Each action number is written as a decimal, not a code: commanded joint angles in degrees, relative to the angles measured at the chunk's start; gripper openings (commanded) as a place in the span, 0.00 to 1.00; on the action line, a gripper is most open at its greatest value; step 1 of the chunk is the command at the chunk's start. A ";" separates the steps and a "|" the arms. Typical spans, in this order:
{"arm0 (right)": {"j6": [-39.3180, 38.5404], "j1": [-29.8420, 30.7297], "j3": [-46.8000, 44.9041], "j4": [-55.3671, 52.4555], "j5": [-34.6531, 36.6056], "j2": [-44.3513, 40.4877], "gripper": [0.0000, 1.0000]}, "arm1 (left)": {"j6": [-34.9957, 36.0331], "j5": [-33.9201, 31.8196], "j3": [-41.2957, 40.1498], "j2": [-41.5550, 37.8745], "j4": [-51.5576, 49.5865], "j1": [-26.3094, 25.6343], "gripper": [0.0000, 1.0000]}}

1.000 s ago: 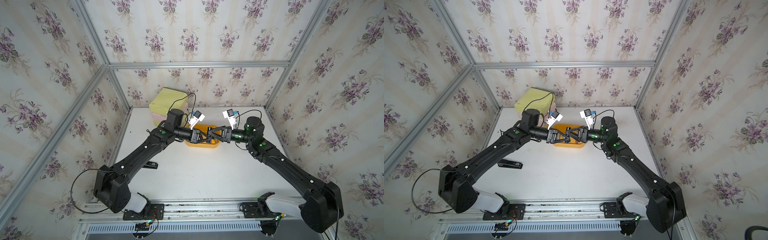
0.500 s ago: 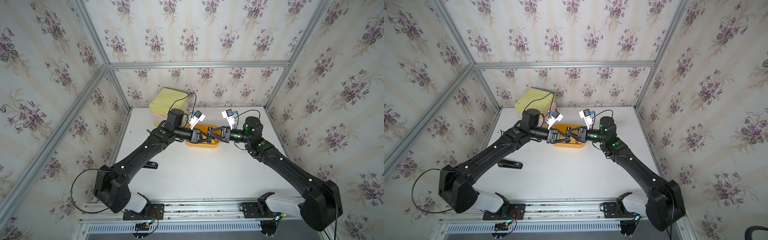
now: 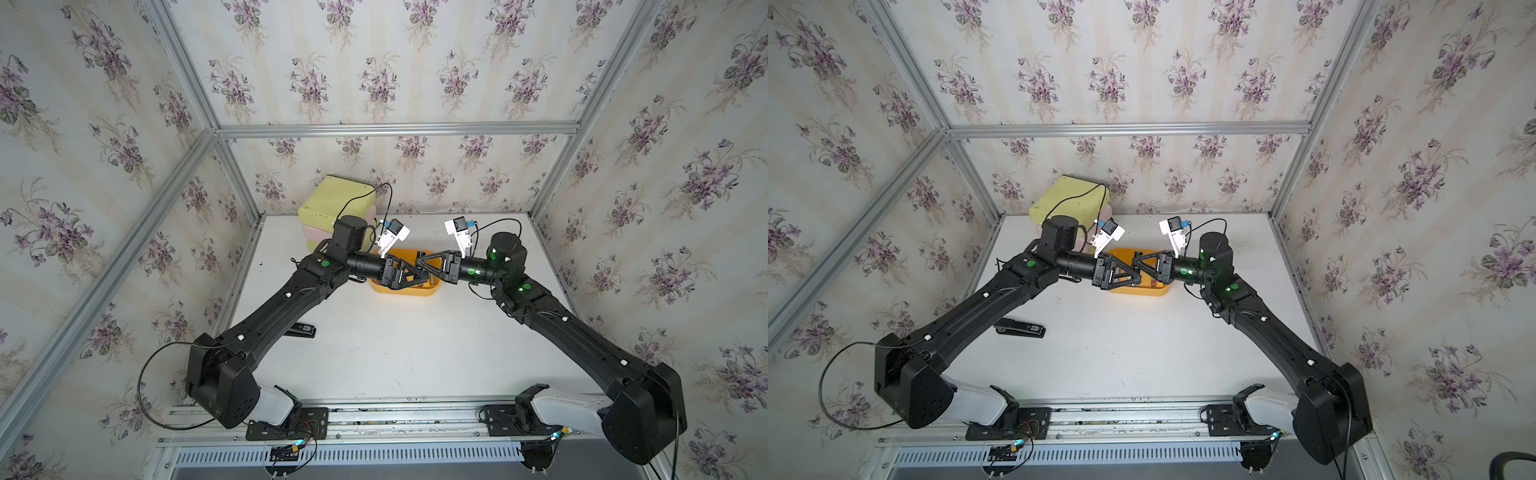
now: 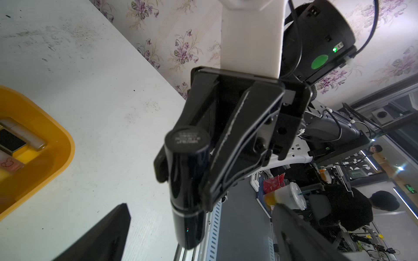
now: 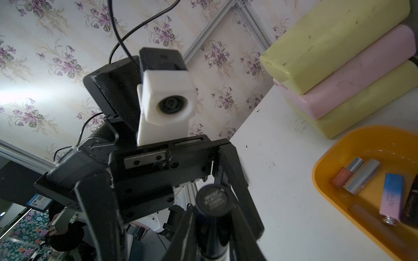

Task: Put the lipstick into the storage box
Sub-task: Place the lipstick in the storage box.

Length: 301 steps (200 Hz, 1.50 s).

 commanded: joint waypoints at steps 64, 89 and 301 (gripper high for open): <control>-5.41 -0.13 9.32 -19.07 16.59 7.33 0.21 | 12.52 -41.60 0.72 -12.43 -18.51 1.04 1.00; -7.24 -0.05 13.28 -24.62 20.93 12.29 0.21 | 15.21 -56.19 0.86 -12.87 -26.95 1.04 1.00; -11.80 0.05 36.31 -33.56 33.13 48.86 0.19 | 24.16 -51.52 -6.69 -6.54 -28.91 1.08 1.00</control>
